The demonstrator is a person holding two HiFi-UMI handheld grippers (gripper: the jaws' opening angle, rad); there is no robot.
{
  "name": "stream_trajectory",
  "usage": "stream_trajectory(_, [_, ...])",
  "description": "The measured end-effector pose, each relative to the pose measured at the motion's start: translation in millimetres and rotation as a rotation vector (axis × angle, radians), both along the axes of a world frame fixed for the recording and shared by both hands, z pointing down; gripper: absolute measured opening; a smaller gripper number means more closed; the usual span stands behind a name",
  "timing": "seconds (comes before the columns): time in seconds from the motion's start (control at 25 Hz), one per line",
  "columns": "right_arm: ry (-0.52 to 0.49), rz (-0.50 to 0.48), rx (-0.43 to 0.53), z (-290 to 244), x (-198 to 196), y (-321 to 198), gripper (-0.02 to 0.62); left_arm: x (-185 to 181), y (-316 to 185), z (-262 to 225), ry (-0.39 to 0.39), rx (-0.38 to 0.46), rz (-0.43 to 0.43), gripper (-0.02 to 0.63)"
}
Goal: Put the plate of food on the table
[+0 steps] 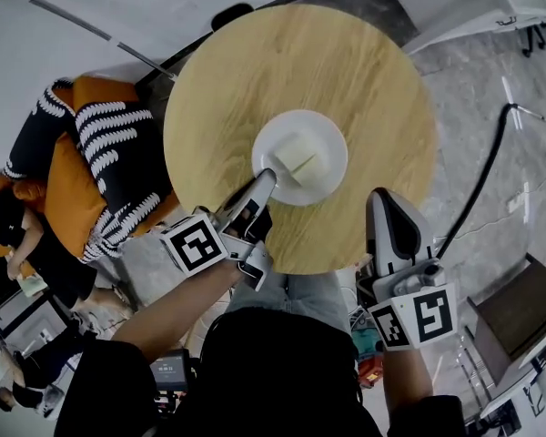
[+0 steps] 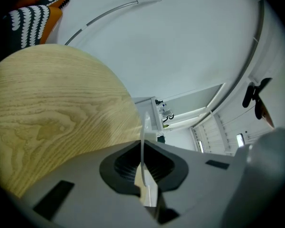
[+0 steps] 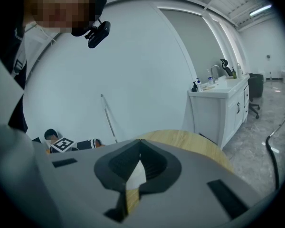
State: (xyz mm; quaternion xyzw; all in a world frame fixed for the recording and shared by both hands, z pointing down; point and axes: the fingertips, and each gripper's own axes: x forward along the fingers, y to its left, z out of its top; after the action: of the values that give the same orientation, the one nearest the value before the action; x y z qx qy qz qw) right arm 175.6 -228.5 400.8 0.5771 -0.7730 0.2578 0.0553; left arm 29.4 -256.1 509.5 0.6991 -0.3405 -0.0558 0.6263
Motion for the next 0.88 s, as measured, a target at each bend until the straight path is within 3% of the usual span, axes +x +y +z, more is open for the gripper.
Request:
stream_trajectory(0.28, [-0.035, 0.006, -0.054, 46, 23, -14, 0.008, 23, -6, 56, -0.042, -0.034, 0.036, 0.017])
stream_trajectory(0.64, [-0.053, -0.004, -0.086, 58, 20, -13, 0.008, 24, 4, 76, -0.073, -0.094, 0.053, 0.017])
stream_trajectory(0.88, [-0.064, -0.007, -0.092, 64, 20, -14, 0.008, 24, 1, 83, -0.133, -0.098, 0.074, 0.017])
